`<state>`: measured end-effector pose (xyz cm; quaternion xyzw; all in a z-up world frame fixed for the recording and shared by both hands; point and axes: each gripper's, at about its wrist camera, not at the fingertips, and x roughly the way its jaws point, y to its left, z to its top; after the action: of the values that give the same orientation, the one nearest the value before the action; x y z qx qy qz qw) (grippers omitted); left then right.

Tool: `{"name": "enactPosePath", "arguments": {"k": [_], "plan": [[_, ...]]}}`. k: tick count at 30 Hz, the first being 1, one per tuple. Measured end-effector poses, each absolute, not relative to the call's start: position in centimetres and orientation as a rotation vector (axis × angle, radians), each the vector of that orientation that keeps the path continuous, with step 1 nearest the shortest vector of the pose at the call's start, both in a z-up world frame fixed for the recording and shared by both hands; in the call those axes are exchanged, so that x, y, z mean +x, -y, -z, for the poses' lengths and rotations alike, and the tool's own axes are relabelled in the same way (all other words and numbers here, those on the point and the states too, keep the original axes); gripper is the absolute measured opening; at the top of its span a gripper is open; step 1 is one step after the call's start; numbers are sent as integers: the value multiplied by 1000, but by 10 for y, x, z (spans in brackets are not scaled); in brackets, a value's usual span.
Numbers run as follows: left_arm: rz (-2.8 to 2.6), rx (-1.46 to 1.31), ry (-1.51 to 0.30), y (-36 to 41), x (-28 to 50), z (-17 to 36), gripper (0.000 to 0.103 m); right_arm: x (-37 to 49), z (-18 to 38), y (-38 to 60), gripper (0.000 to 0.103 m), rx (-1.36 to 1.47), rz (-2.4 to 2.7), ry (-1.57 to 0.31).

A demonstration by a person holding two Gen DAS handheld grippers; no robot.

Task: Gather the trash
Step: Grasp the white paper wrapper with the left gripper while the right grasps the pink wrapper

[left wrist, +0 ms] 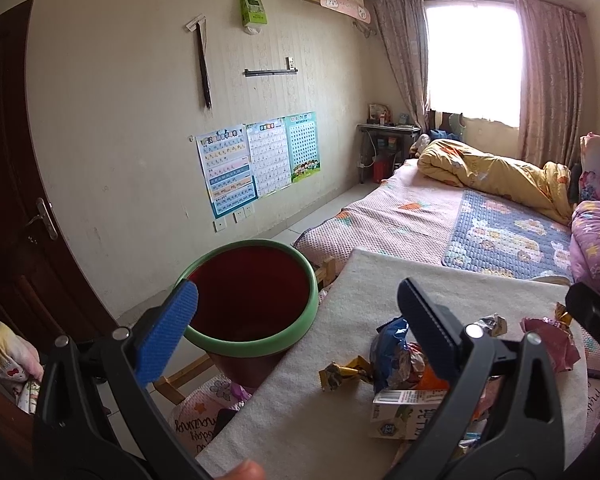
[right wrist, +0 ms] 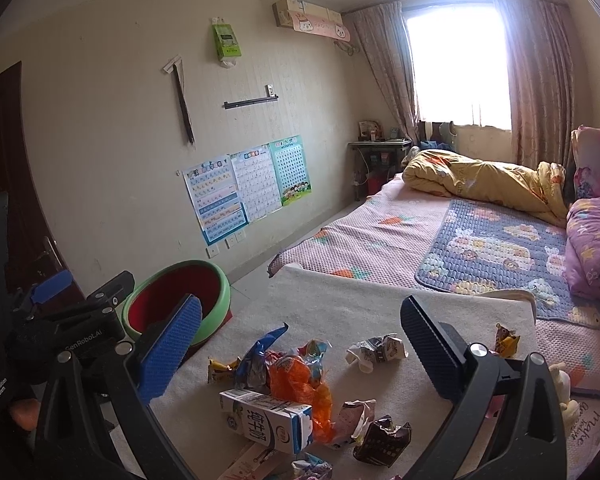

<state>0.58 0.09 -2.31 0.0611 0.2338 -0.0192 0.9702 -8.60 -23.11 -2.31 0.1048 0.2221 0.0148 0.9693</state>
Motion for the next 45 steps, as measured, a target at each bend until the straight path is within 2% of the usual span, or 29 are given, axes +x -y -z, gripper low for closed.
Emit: {"name": "enactPosePath", "arguments": {"k": [5,12,14,16,18,20,22,24,26,27,29,32,41,45], "plan": [[82,145,-479,-2,4,34,98,-87,38,235,96,218,-65,-471],[321,195,-660,13,-3,89,98,-97,98,237,96,193,-107,-724],[399,223,-723,21,-11,109,94,-105,117,235,96,187,-123,-789],[486,250,-809,31,-19,132,85,-113,137,234,96,183,-144,-857],[536,280,-898,40,-23,158,77,-119,154,236,90,212,-178,-917],[562,269,-981,44,-25,180,72,-121,168,239,76,250,-219,-980],[583,246,-1050,46,-26,197,65,-122,179,239,70,249,-221,-1022],[589,237,-1092,49,-25,209,59,-122,188,237,68,246,-237,-1054],[605,220,-1129,49,-23,216,50,-122,195,234,59,239,-257,-1070],[617,210,-1139,48,-22,216,41,-122,195,232,55,239,-269,-1071],[626,209,-1135,48,-22,214,37,-124,198,230,38,247,-293,-1069],[644,204,-1110,49,-23,209,35,-126,191,233,25,276,-322,-1039],[646,204,-901,41,-27,152,31,-134,137,255,21,329,-310,-821],[633,184,-805,35,-24,123,24,-131,108,254,21,338,-299,-716]]}}
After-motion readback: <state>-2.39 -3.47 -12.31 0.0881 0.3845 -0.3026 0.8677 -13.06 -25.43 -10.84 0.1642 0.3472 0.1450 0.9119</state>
